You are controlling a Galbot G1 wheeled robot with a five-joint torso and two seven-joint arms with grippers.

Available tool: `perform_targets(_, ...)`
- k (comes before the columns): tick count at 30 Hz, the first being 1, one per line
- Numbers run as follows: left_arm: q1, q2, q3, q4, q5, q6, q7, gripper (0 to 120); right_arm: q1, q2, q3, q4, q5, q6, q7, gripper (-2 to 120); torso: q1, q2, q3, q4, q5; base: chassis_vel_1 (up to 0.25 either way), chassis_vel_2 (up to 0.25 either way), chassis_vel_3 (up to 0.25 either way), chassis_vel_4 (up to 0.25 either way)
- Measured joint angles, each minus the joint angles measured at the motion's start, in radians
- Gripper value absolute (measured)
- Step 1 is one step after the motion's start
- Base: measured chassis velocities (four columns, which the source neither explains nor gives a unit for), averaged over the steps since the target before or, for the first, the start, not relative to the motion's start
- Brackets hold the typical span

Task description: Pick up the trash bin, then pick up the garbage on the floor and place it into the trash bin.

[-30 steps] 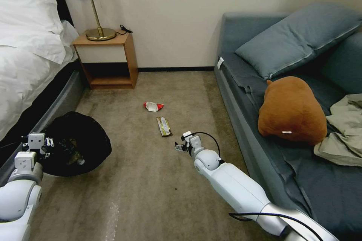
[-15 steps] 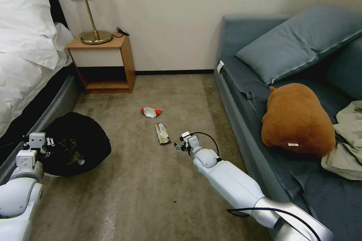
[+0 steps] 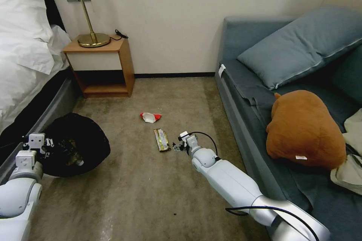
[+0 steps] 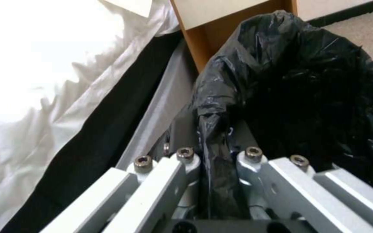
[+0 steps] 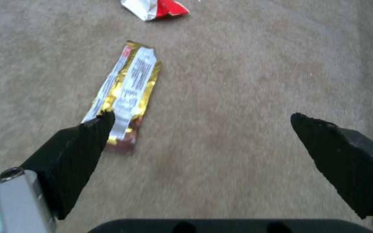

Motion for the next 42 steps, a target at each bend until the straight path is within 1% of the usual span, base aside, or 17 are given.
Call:
perform_targets(5,0.003,-0.001,0.000,0.000,0.000,-0.001,0.000,4,0.000,0.000,0.000,0.003,-0.002,0.000,0.000,100,0.000,0.000,0.000,0.0003,0.0000,-0.095,0.126,0.107,-0.114)
perform_targets(29,0.015,0.004,-0.002,-0.003,0.000,-0.003,0.001,4,0.000,0.005,-0.002,-0.001,-0.013,0.000,0.001,100,0.000,0.000,0.000,0.0000,0.0001,-0.105,0.103,0.107,-0.106)
perform_targets(42,0.024,-0.004,-0.005,-0.008,0.003,-0.006,0.000,4,-0.002,0.006,-0.003,-0.006,-0.020,0.005,0.001,100,0.000,0.000,0.000,0.0000,-0.0001,-0.106,0.113,0.115,-0.108)
